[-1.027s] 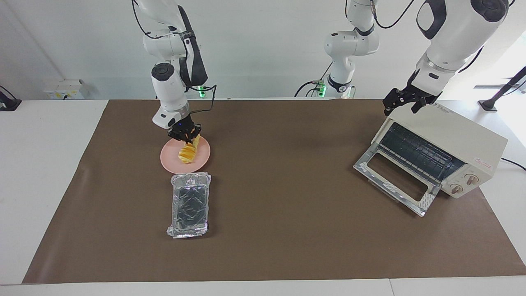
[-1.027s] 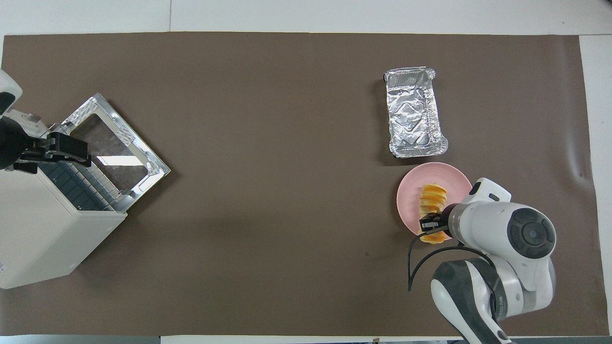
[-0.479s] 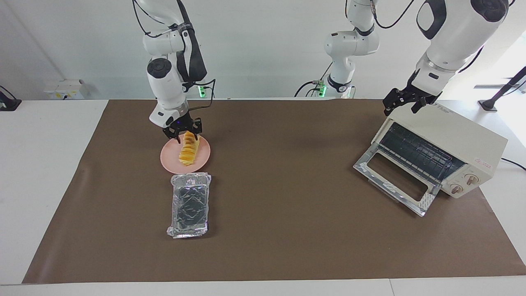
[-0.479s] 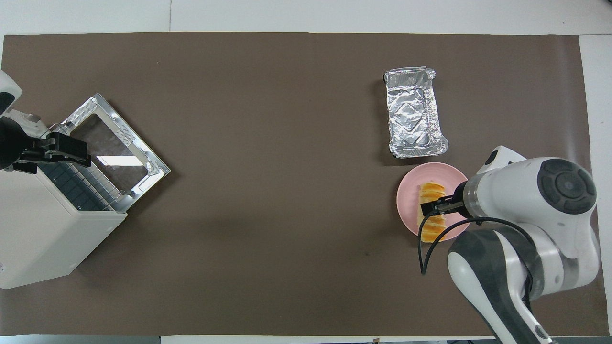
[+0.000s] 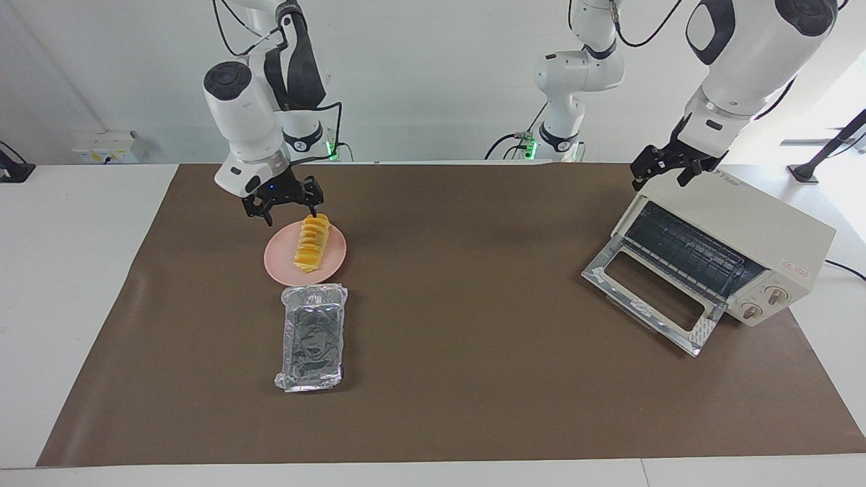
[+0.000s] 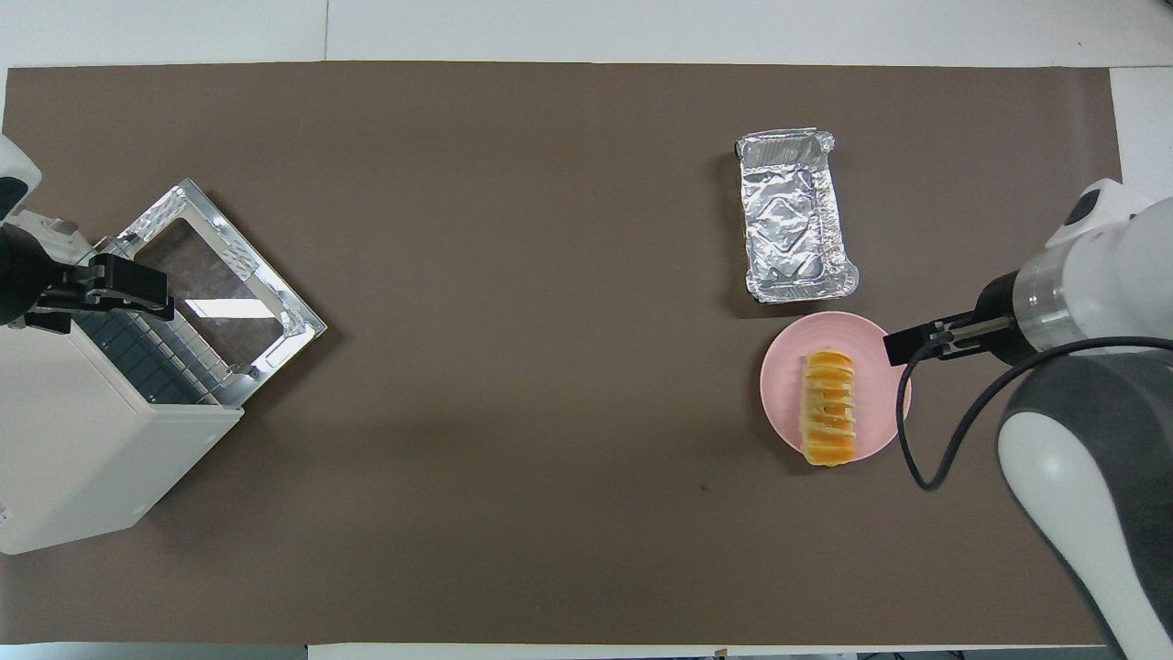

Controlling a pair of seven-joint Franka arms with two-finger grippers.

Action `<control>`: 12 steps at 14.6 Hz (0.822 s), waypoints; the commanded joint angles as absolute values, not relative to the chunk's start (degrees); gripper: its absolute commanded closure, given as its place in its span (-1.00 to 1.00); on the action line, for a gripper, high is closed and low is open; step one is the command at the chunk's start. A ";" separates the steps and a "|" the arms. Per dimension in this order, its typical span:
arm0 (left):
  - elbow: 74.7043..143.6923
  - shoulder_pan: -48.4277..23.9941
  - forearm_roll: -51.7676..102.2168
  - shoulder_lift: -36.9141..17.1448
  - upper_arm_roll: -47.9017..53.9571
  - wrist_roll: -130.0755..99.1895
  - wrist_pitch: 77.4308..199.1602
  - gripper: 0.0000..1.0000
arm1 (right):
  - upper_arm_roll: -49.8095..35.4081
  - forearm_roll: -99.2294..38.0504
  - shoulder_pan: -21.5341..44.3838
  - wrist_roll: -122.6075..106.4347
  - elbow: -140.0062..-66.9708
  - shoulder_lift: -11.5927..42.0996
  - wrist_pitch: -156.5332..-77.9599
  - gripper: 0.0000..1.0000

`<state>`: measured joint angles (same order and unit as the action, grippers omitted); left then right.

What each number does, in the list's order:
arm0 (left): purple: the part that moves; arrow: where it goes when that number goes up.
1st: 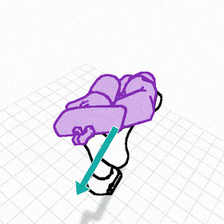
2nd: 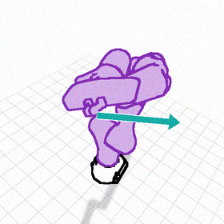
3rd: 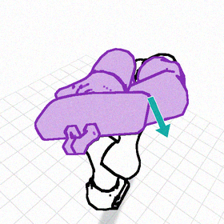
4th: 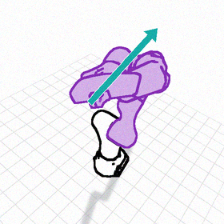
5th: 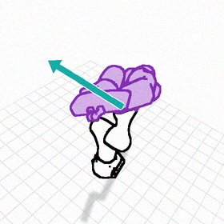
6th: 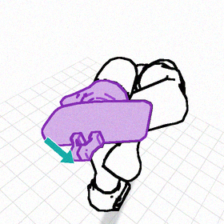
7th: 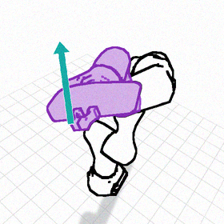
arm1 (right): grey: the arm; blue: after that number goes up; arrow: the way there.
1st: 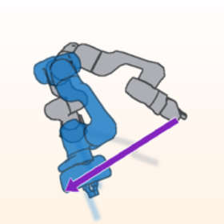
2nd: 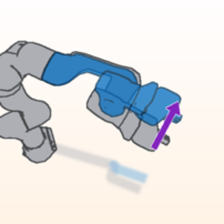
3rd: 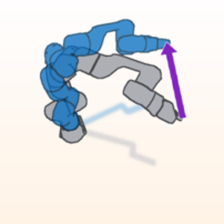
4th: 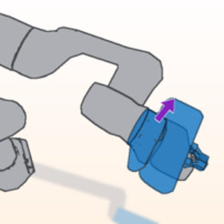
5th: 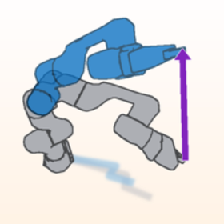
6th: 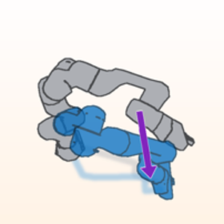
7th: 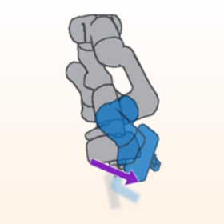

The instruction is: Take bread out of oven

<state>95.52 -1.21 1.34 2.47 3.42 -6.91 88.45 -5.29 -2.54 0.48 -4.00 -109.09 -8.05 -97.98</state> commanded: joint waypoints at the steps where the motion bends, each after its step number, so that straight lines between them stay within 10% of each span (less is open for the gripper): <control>1: 95.62 -0.97 0.70 3.34 3.60 -6.24 88.15 -1.00 | -5.62 -3.52 -2.98 -7.02 -99.08 -4.66 -88.62 -1.00; 12: 95.62 -0.70 0.70 3.25 3.60 -6.15 88.59 -1.00 | -6.24 -2.64 -8.00 -8.17 -94.57 -3.52 -86.39 -1.00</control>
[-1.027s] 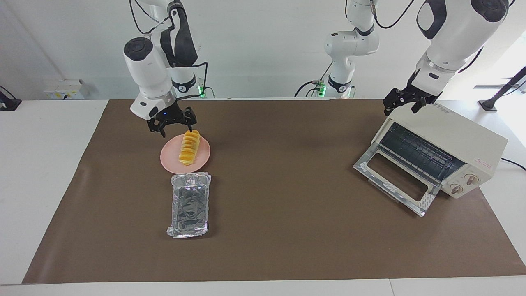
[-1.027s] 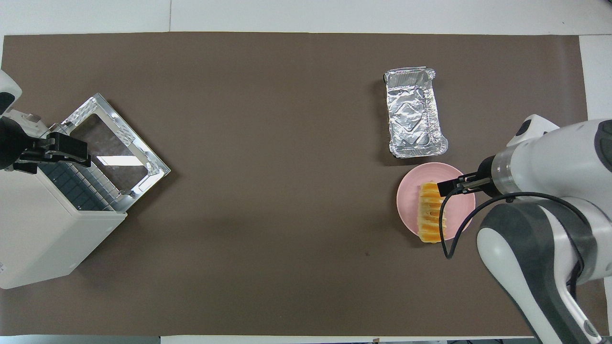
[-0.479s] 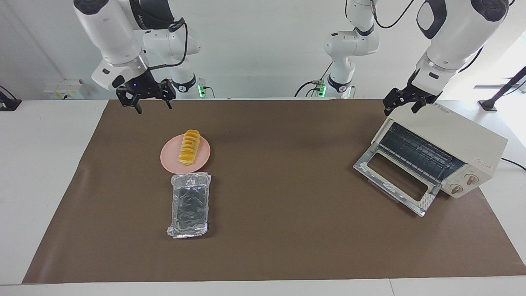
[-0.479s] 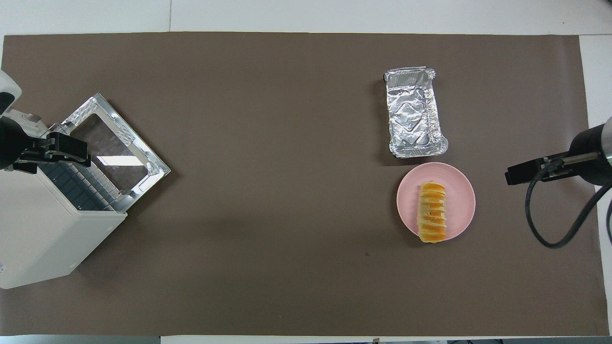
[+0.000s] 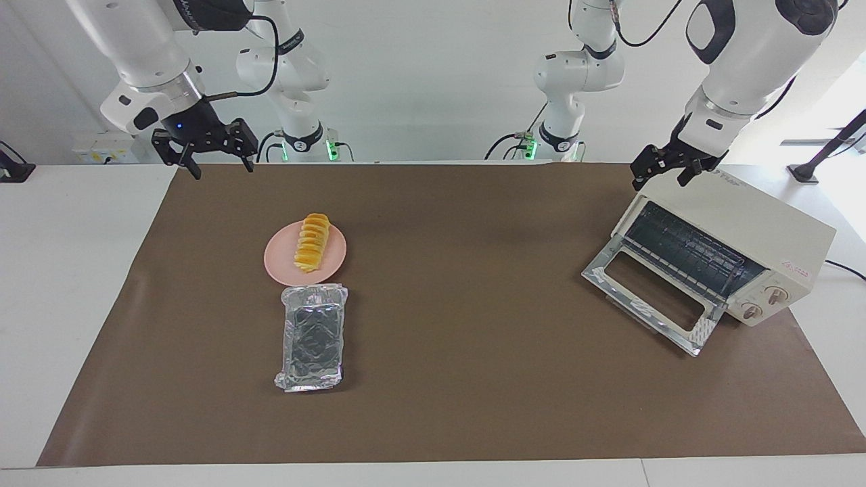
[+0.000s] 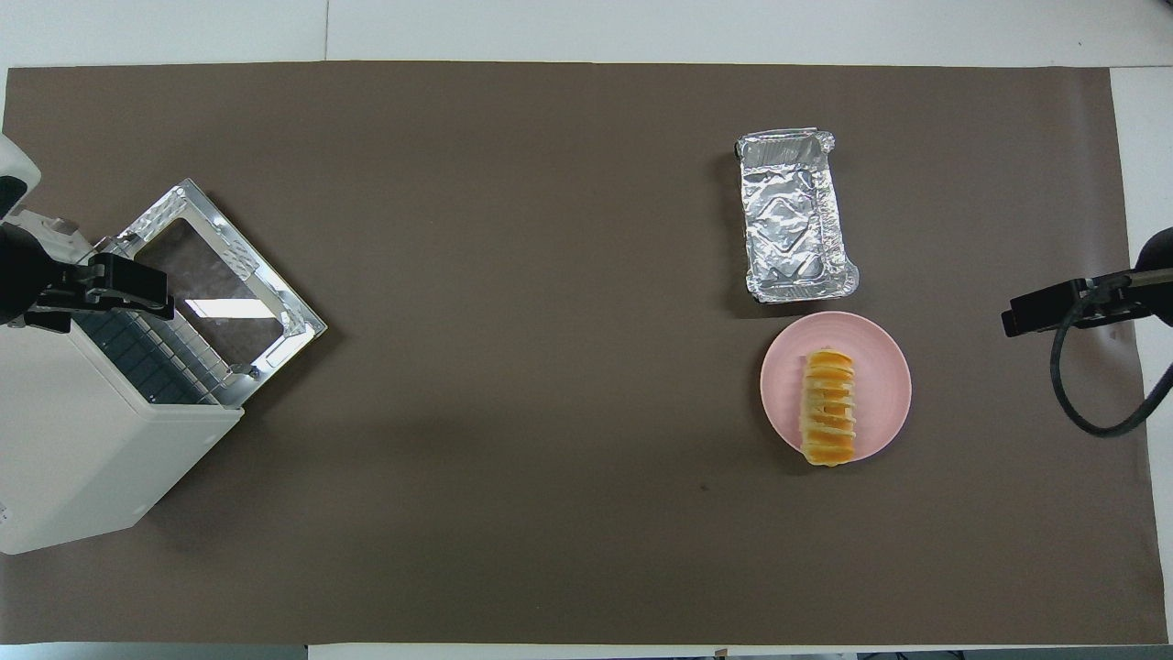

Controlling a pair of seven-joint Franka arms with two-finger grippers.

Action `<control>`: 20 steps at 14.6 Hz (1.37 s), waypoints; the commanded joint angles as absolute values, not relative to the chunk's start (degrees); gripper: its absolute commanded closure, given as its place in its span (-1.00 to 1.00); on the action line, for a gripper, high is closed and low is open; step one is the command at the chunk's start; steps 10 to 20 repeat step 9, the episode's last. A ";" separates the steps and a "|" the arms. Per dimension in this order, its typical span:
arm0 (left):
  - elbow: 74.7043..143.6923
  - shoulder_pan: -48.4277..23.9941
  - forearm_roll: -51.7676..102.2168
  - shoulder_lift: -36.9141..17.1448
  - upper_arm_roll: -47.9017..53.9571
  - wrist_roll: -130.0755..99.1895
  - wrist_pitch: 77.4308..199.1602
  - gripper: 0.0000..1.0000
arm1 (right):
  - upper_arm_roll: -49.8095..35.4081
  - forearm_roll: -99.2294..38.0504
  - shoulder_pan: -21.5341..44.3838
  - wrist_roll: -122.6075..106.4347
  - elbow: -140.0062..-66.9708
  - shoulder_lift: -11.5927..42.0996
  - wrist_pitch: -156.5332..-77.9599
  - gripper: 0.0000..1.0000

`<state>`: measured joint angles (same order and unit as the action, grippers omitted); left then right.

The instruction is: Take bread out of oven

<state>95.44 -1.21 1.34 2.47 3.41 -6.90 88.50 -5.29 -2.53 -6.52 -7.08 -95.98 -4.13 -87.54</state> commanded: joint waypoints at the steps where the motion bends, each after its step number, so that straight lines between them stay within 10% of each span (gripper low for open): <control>1: 95.54 -0.79 0.70 3.25 3.60 -6.24 88.59 -1.00 | -6.15 -2.55 -8.09 -8.17 -94.40 -3.43 -86.40 -1.00; 20: 95.54 -0.97 0.70 3.25 3.60 -6.24 88.59 -1.00 | -6.15 -2.37 -7.91 -8.09 -94.22 -3.43 -87.19 -1.00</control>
